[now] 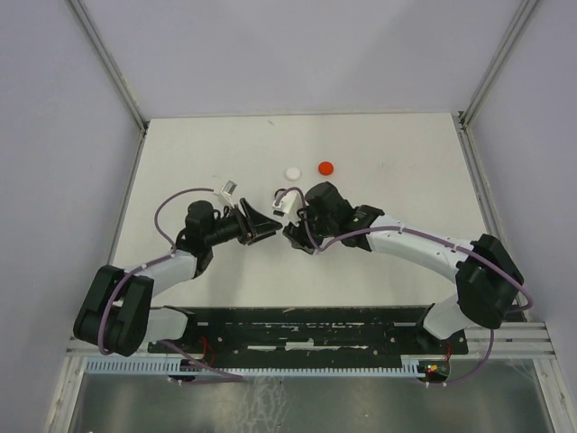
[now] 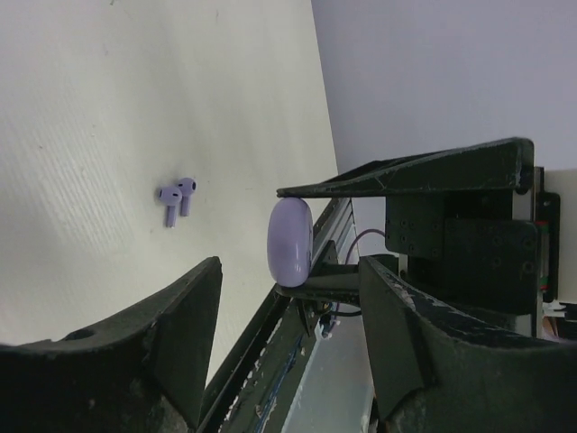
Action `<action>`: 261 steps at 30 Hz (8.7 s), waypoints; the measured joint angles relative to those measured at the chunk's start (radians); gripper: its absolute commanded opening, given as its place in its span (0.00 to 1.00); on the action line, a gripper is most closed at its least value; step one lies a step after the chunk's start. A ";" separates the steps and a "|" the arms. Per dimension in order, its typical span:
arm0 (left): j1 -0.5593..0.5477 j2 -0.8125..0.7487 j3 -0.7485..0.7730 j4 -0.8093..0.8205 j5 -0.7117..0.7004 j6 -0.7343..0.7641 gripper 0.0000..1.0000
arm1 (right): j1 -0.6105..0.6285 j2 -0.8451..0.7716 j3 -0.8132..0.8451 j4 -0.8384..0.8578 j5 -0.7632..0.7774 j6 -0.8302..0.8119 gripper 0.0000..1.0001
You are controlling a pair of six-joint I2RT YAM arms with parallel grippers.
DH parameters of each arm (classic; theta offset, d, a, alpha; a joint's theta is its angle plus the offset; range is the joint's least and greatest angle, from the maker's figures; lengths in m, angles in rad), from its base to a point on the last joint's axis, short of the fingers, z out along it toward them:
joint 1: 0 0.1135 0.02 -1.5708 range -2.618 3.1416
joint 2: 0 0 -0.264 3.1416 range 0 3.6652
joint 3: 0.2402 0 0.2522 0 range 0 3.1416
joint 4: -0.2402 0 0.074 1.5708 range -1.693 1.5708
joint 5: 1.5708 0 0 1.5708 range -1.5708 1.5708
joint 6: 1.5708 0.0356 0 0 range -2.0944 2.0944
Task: Insert the wireless bluetooth earbuds into the charging case
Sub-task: Pick up the charging case at the center of the board, then open the charging case, then pick up the earbud from the center of the board, then place the earbud in the charging case.
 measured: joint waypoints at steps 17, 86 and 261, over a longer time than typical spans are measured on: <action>-0.099 0.101 0.009 0.079 0.007 0.000 0.61 | -0.045 0.000 0.003 -0.019 -0.068 -0.016 0.26; -0.163 0.251 0.119 0.217 -0.039 -0.049 0.03 | -0.094 -0.159 -0.052 0.002 0.279 0.316 1.00; -0.064 0.474 0.026 0.754 -0.207 -0.698 0.03 | -0.099 -0.122 -0.496 1.136 0.210 -0.149 0.02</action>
